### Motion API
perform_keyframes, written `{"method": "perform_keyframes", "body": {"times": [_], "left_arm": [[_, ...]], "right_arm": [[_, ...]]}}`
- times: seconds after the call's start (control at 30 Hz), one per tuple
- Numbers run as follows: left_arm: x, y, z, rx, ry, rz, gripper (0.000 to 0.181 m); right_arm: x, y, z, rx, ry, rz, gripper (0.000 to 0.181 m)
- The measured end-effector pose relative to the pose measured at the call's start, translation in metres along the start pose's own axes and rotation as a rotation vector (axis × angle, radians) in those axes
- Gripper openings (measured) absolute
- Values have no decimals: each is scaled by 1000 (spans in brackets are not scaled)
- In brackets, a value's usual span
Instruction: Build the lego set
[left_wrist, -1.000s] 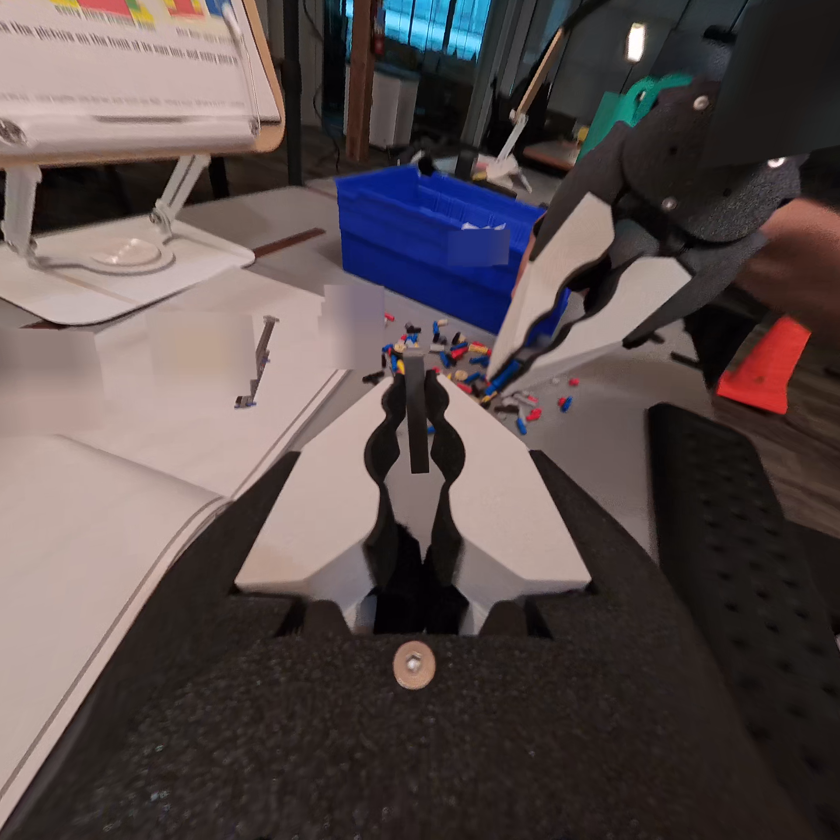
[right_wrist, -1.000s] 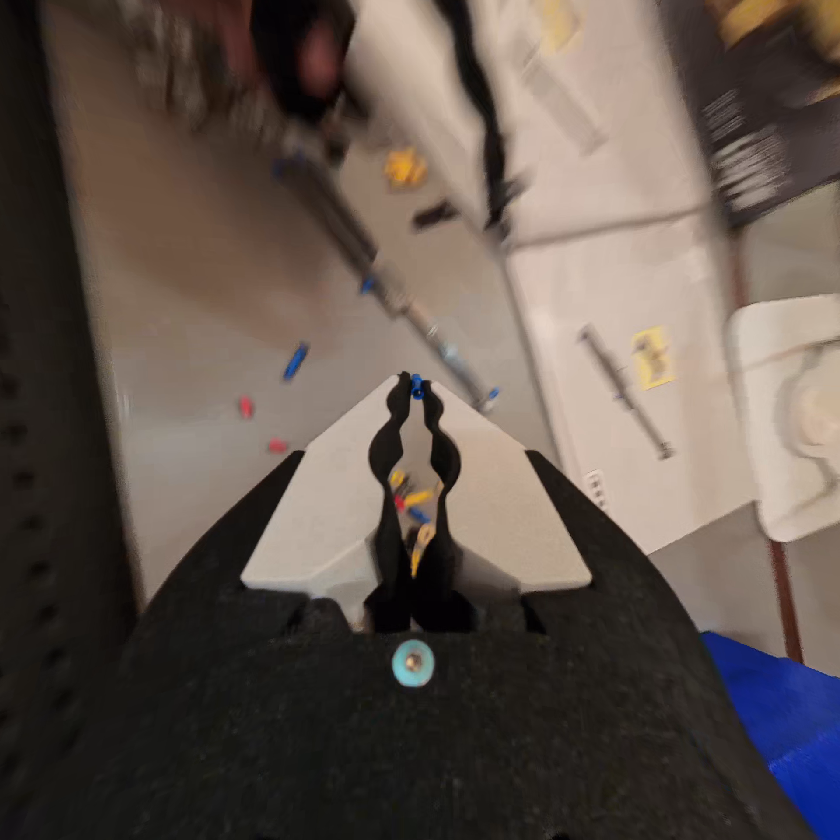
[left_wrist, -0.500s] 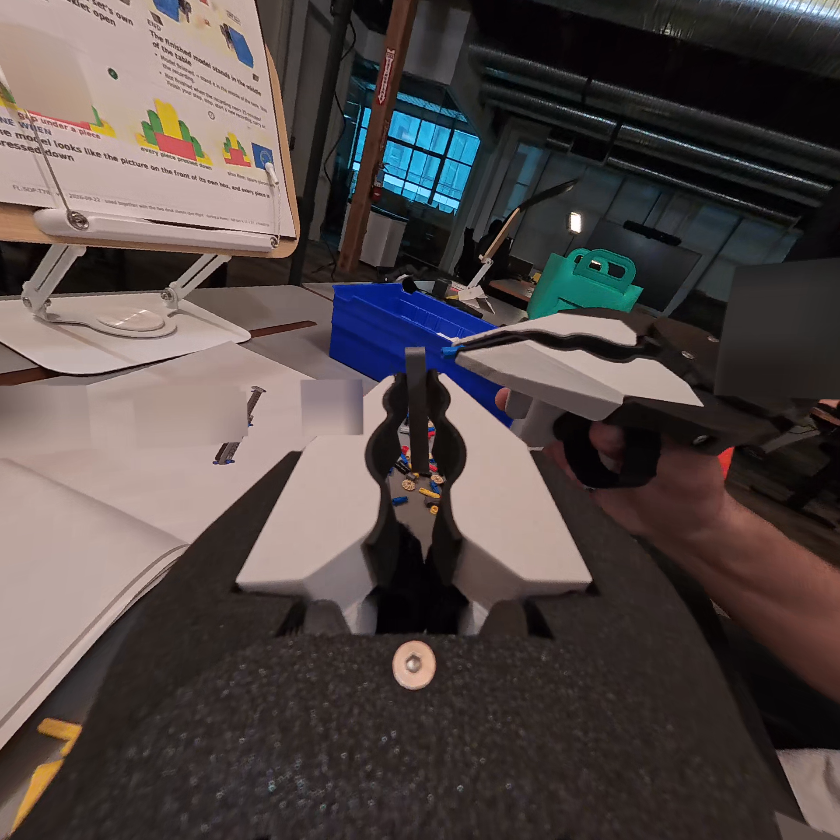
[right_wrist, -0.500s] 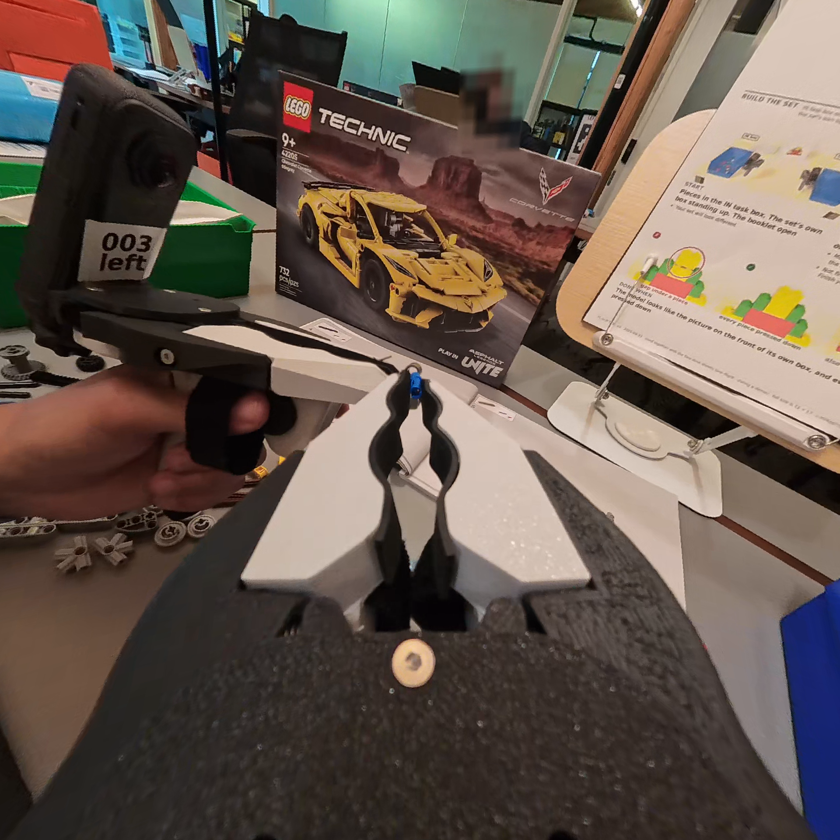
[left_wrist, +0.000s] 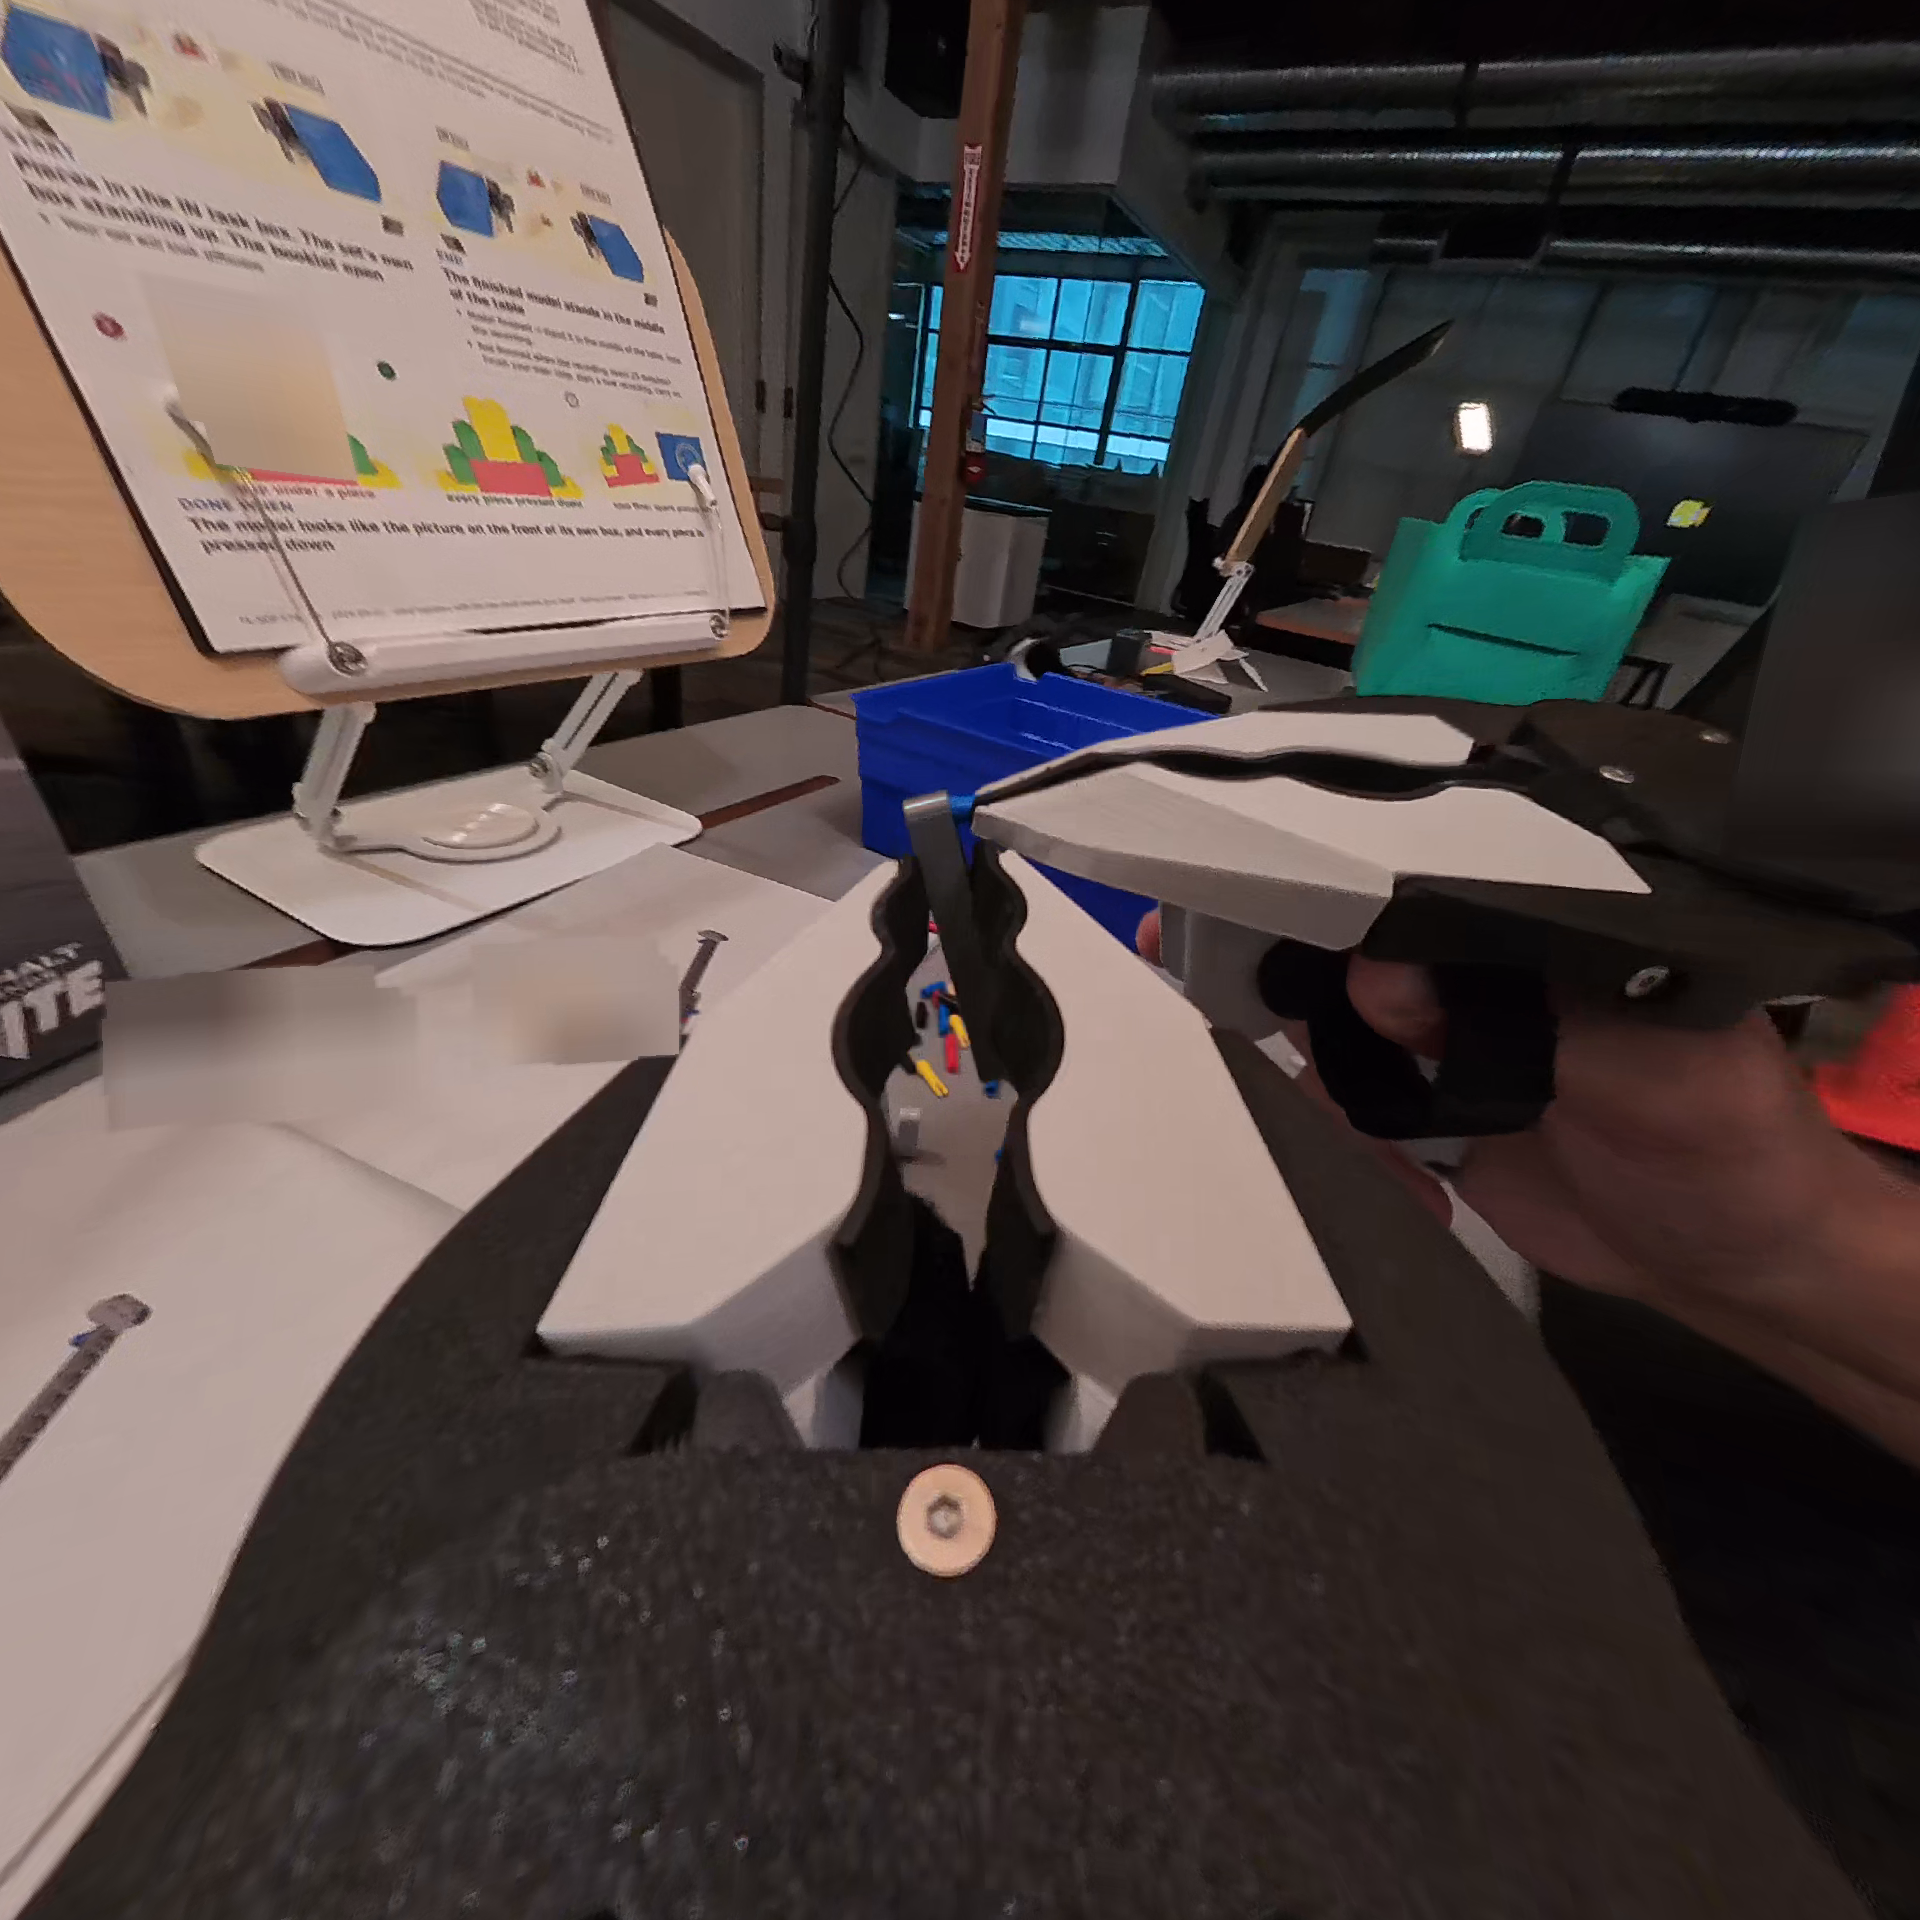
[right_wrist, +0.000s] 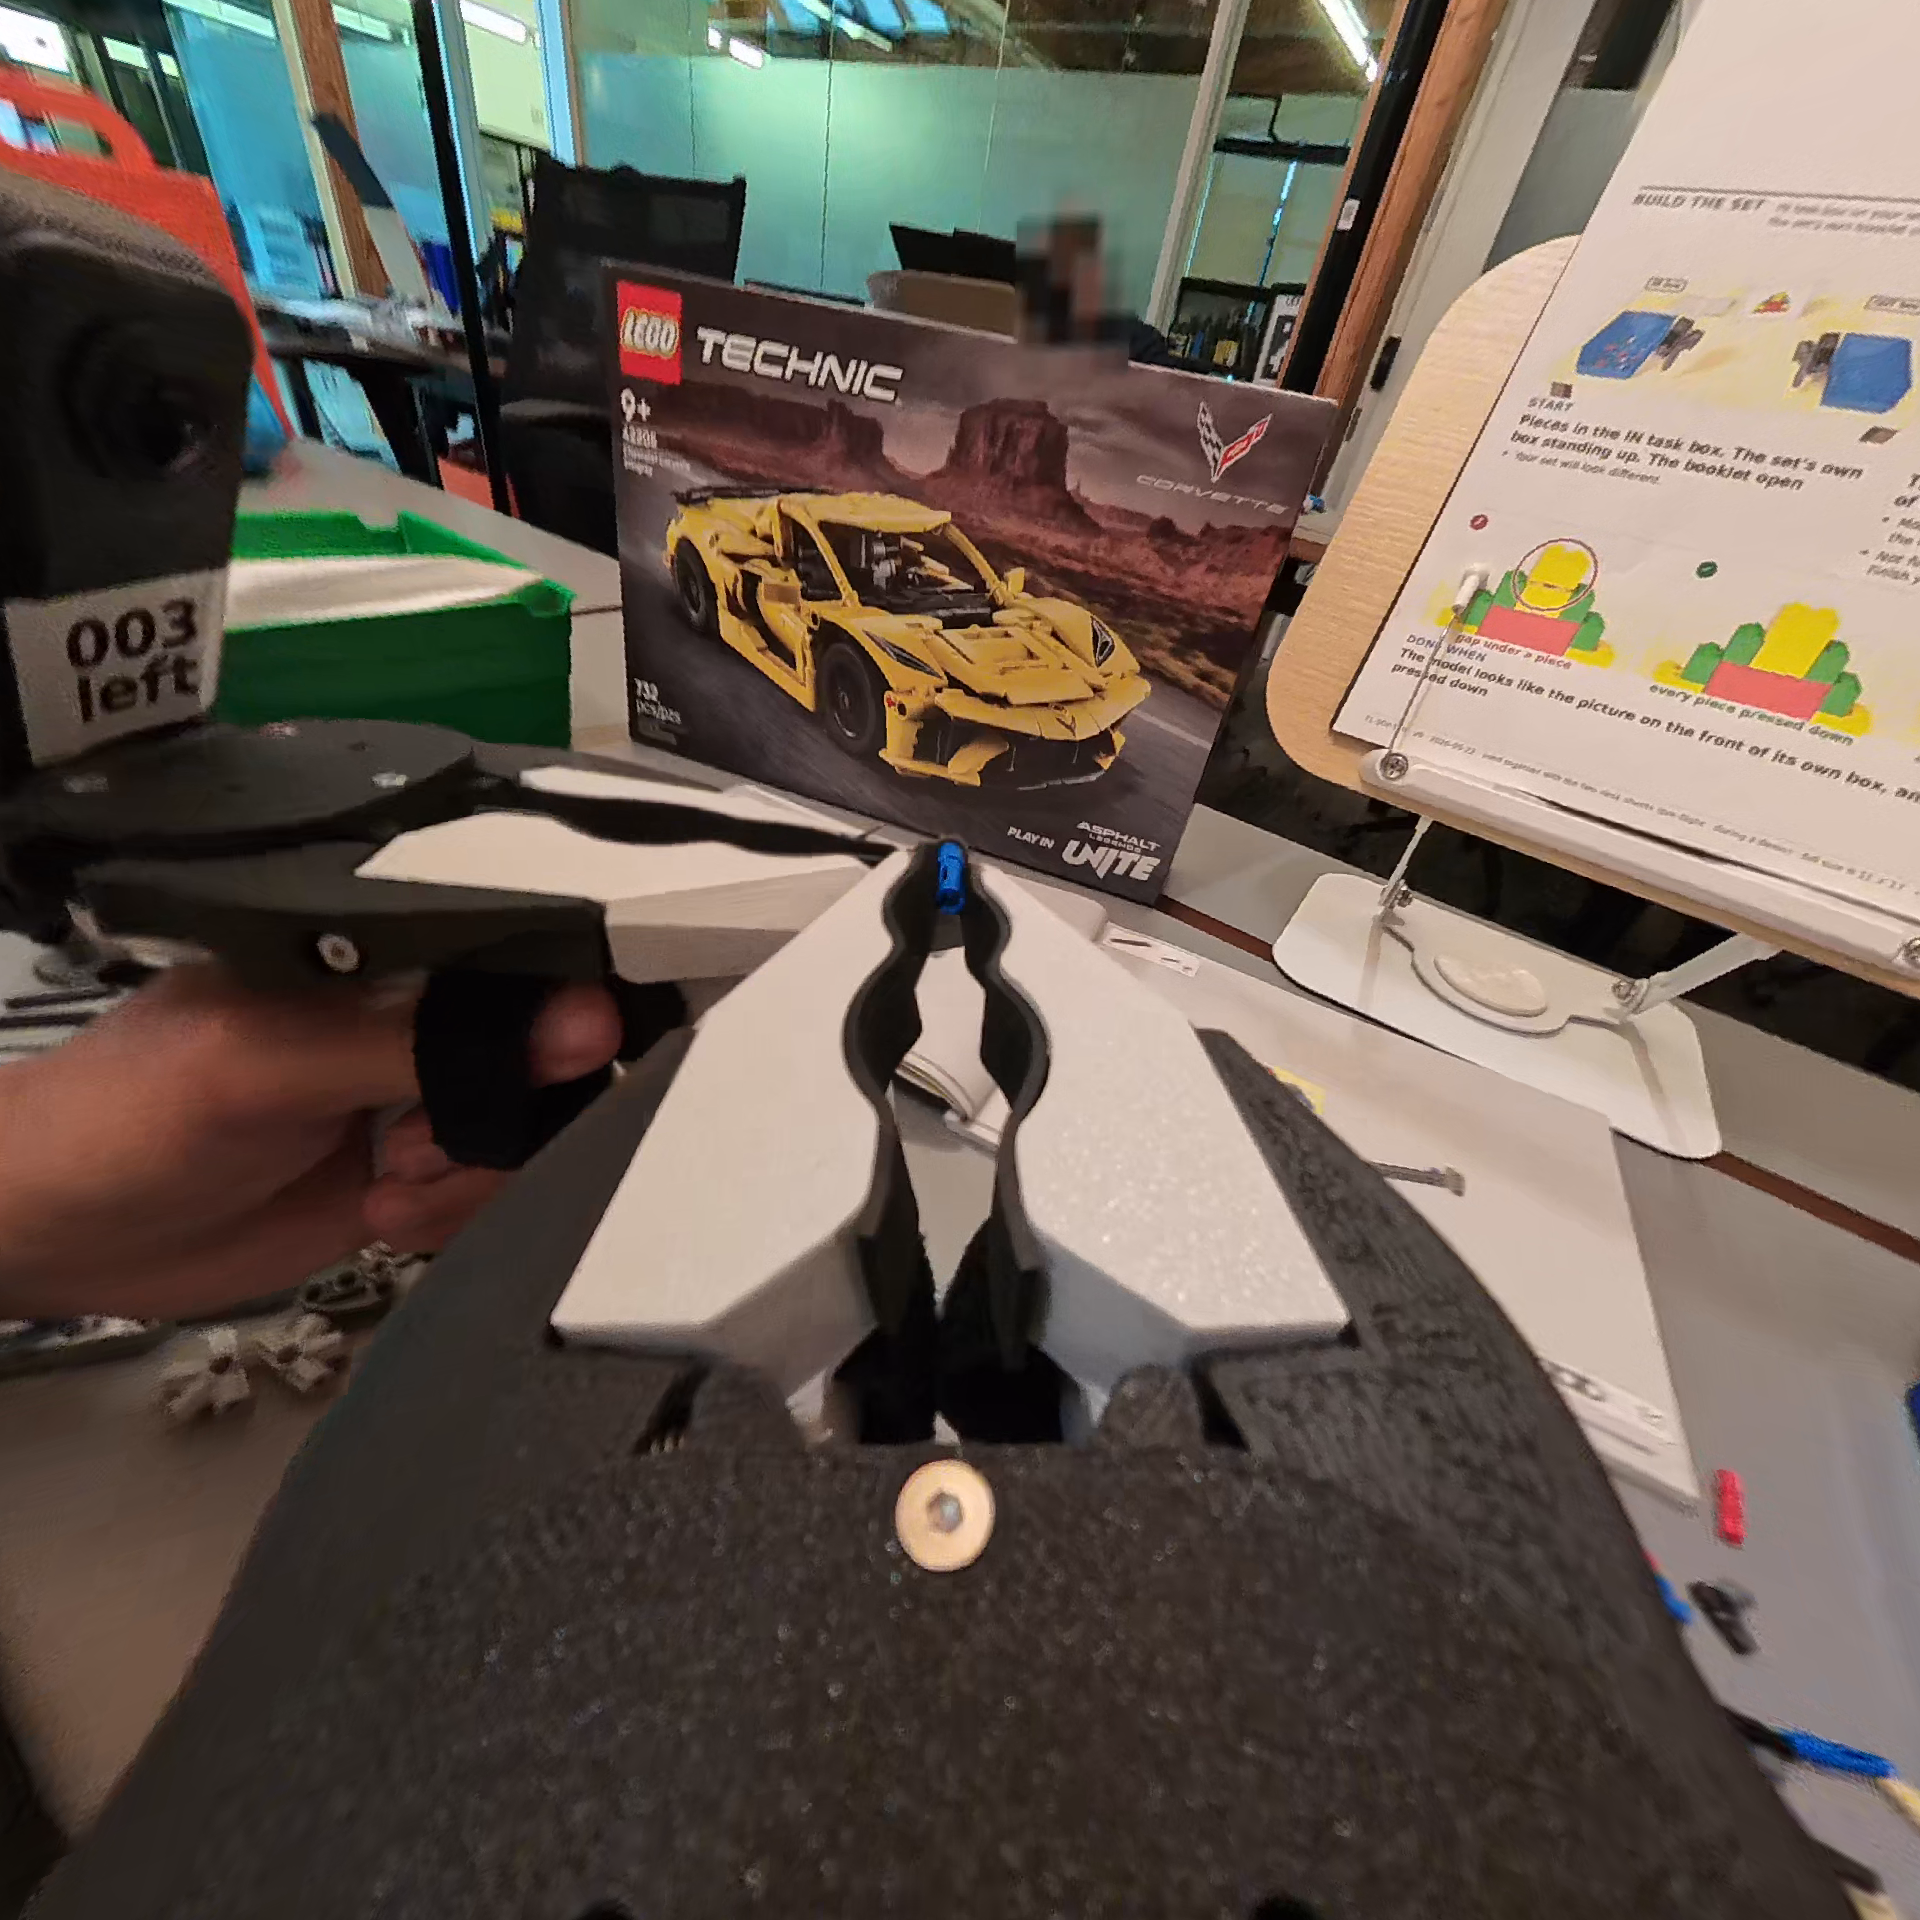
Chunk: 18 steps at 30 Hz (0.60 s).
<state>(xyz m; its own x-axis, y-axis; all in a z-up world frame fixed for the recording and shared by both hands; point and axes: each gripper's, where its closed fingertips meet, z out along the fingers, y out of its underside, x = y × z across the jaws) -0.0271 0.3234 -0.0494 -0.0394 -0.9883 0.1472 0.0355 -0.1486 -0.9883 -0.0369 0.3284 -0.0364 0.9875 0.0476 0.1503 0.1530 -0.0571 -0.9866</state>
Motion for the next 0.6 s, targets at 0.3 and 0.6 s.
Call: {"method": "perform_keyframes", "body": {"times": [0.3, 0.6], "left_arm": [[4, -5, -4, 2, -82, 389, 7], [7, -4, -3, 9, 63, 134, 6]], "right_arm": [[-5, -6, -6, 8, -107, 215, 3], [-8, -7, -9, 25, -211, 227, 14]]}}
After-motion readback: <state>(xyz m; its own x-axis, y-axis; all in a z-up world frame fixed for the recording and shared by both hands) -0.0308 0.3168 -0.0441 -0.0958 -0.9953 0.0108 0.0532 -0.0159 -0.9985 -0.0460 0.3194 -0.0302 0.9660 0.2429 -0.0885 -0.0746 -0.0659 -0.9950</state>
